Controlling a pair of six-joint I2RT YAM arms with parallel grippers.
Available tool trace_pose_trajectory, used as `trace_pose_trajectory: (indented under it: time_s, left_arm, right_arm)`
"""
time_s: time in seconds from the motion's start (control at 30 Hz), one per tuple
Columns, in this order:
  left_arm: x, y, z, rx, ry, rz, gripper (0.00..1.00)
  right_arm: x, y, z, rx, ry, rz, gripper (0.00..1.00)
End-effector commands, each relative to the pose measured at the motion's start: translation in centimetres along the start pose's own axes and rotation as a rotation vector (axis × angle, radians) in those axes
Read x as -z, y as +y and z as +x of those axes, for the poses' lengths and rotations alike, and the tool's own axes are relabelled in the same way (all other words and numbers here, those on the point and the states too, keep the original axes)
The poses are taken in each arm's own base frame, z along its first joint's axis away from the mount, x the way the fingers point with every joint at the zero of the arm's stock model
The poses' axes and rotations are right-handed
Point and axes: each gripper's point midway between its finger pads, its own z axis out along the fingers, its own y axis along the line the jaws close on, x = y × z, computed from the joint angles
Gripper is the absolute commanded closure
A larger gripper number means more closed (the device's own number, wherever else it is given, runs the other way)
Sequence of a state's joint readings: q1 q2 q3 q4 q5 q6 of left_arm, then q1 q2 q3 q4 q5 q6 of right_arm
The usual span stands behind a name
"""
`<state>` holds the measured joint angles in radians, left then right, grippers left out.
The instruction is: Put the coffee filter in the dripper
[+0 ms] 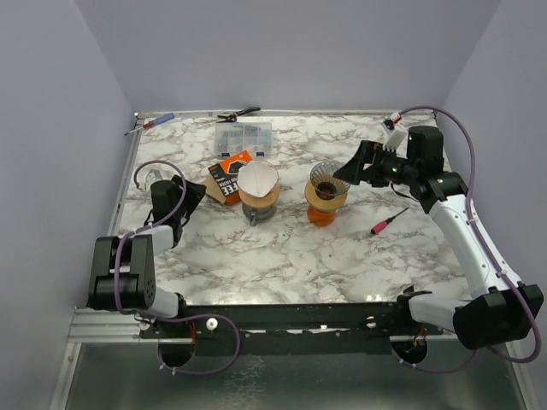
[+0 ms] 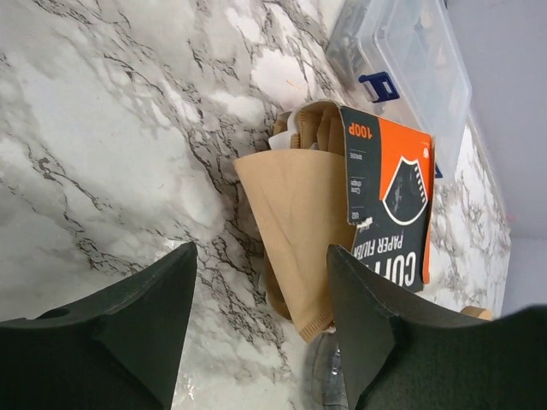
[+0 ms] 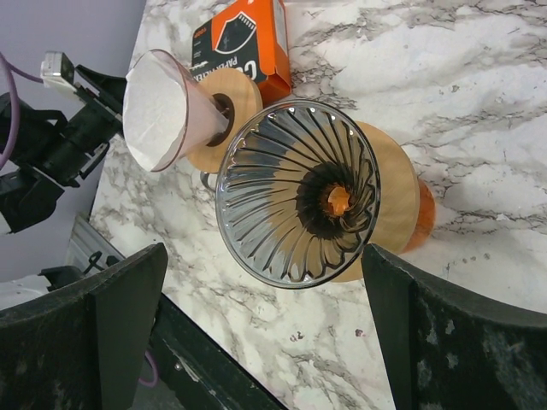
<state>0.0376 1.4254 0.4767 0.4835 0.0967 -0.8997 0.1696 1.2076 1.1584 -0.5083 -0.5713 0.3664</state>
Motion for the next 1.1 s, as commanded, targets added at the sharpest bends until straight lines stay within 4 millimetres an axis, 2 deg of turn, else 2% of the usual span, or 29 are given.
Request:
trace_pose_trajectory:
  time_s: [0.0, 0.27, 0.43, 0.63, 0.73, 1.07]
  left_arm:
    - [-0.9, 0.0, 0.7, 0.027, 0.039, 0.045, 0.37]
    - [-2.4, -0.2, 2.0, 0.045, 0.084, 0.105, 0.36]
    - [-3.2, -0.1, 2.2, 0.064, 0.082, 0.130, 0.38]
    - [-3.7, -1.3, 2.1, 0.065, 0.085, 0.196, 0.54]
    - [-3.6, -1.4, 1.8, 0.067, 0.069, 0.200, 0.57]
    - [-3.1, -2.3, 1.3, 0.064, 0.037, 0.252, 0.80]
  right_arm:
    - [0.6, 1.2, -0.6, 0.015, -0.028, -0.047, 0.00]
    - [1.4, 2.1, -1.0, 0.028, -0.057, -0.069, 0.00]
    - [2.1, 3.3, -1.4, 0.043, -0.085, -0.116, 0.00]
    - [2.0, 3.2, -1.1, 0.035, -0.078, -0.115, 0.00]
    - [1.8, 3.1, -1.0, 0.026, -0.076, -0.119, 0.00]
    - [1.3, 2.8, -0.9, 0.014, -0.069, -0.114, 0.00]
